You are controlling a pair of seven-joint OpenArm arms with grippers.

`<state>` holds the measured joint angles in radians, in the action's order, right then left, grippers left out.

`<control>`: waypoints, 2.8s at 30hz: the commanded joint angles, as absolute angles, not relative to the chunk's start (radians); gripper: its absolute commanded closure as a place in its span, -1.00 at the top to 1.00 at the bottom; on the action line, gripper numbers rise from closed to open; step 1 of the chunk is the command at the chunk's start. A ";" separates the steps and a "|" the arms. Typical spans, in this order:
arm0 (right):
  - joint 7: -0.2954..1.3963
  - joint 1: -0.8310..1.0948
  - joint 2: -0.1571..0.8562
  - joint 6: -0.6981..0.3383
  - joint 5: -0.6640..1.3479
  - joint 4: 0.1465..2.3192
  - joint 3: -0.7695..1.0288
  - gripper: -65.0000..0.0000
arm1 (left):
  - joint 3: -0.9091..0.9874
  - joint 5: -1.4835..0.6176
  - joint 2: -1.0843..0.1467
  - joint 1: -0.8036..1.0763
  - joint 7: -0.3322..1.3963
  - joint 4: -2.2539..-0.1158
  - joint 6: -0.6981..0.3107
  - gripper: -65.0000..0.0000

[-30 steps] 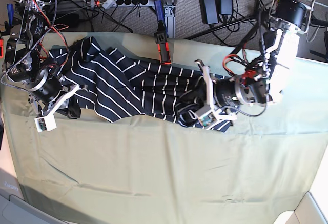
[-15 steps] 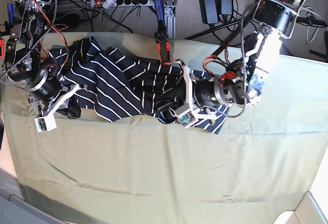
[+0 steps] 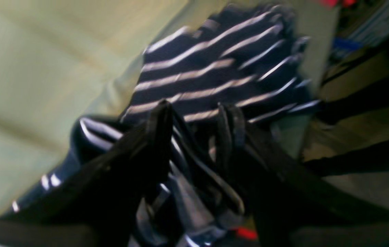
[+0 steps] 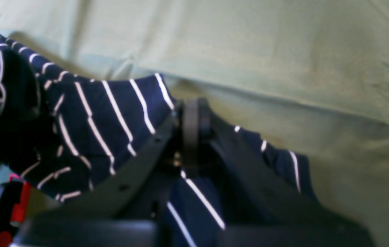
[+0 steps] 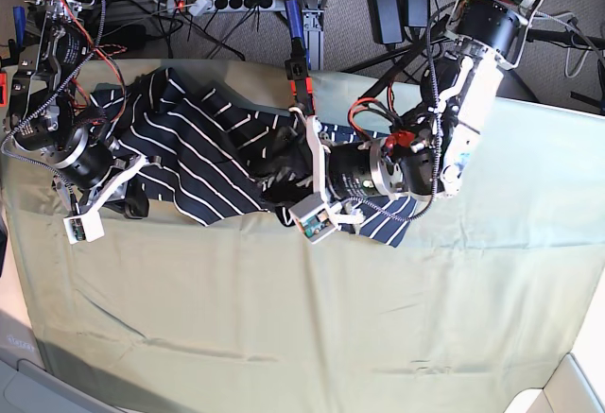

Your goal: Fold the T-shirt properly

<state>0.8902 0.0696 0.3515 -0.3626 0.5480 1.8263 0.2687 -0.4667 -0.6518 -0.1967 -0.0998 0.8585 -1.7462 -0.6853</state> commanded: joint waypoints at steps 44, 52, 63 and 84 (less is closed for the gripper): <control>0.863 0.058 0.365 -0.400 0.548 1.844 0.292 -1.00 | -0.444 -0.568 -0.150 -0.109 0.774 -1.611 -0.693 -1.00; 0.876 0.039 0.367 -0.399 0.564 1.844 0.533 -1.00 | -0.320 -0.751 -0.197 -0.119 0.906 -1.708 -0.698 -1.00; 1.043 0.068 0.424 -0.397 0.654 1.628 0.737 0.26 | -0.298 -0.751 -0.258 -0.102 0.926 -1.708 -0.698 -1.00; 1.093 0.097 0.340 -0.427 0.797 1.484 0.574 0.26 | -0.298 -0.756 -0.285 -0.094 0.924 -1.708 -0.698 -1.00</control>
<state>1.0813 0.1024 0.3344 -0.3698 0.7822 1.4727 0.5751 -0.3016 -0.7387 -0.2825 -0.0776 0.9455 -1.6905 -0.6857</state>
